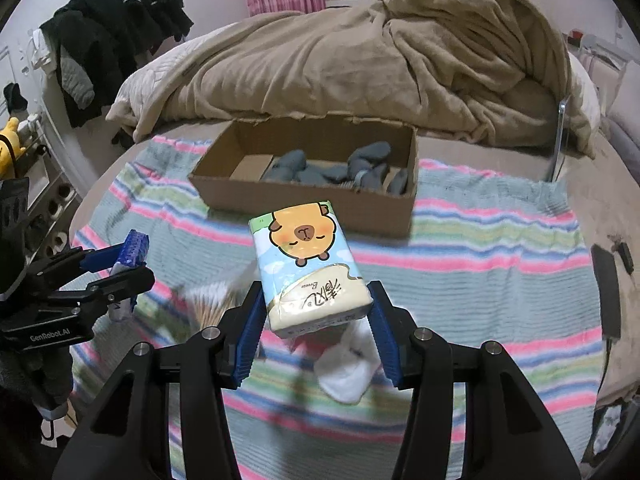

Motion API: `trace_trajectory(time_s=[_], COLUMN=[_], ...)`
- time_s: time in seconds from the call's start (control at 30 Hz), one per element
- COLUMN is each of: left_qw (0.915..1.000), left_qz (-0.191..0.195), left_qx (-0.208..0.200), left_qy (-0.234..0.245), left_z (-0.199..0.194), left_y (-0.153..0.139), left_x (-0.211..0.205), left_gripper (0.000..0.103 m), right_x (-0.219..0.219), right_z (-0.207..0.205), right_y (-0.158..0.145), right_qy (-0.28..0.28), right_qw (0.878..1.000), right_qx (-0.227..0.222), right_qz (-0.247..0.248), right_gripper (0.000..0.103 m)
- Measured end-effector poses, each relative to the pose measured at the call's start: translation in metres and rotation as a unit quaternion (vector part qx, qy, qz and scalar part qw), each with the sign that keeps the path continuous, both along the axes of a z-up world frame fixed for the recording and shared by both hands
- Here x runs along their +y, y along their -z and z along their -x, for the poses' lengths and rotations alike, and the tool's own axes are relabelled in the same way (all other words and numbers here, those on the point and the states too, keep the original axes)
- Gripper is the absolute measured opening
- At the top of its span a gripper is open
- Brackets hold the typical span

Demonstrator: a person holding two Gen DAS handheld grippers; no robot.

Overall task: Organize objects
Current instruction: 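Carry both tissue packs into the cardboard box and open both tools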

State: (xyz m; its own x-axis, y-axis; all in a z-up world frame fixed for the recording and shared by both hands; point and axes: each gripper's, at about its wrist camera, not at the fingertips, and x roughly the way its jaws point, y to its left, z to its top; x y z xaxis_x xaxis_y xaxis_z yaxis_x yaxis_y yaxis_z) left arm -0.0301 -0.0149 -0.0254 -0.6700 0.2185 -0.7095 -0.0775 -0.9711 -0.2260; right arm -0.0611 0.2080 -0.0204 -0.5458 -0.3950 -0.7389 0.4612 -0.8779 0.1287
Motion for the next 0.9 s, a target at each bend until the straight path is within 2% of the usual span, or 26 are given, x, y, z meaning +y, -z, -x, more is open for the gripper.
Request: trace_trajectory(time_s=[0.37,0.9], left_qw=[0.9999,0.9993], left_qz=[0.005,0.010], left_qx=[0.015,0.034], left_qy=[-0.005,-0.014], left_z=[0.045,0.112], left_y=[-0.012,-0.021], left_x=[-0.007,-0.019], left_gripper=[0.063,0.063], right_x=[0.005,-0.002], right_z=[0.044,0.101], right_y=[-0.009,-0.004], right_qy=[0.011,0.014], right_qw=[1.000,1.000], right_qx=[0.014,0.018], right_qz=[-0.002,-0.004], right_gripper=[0.053,0.053])
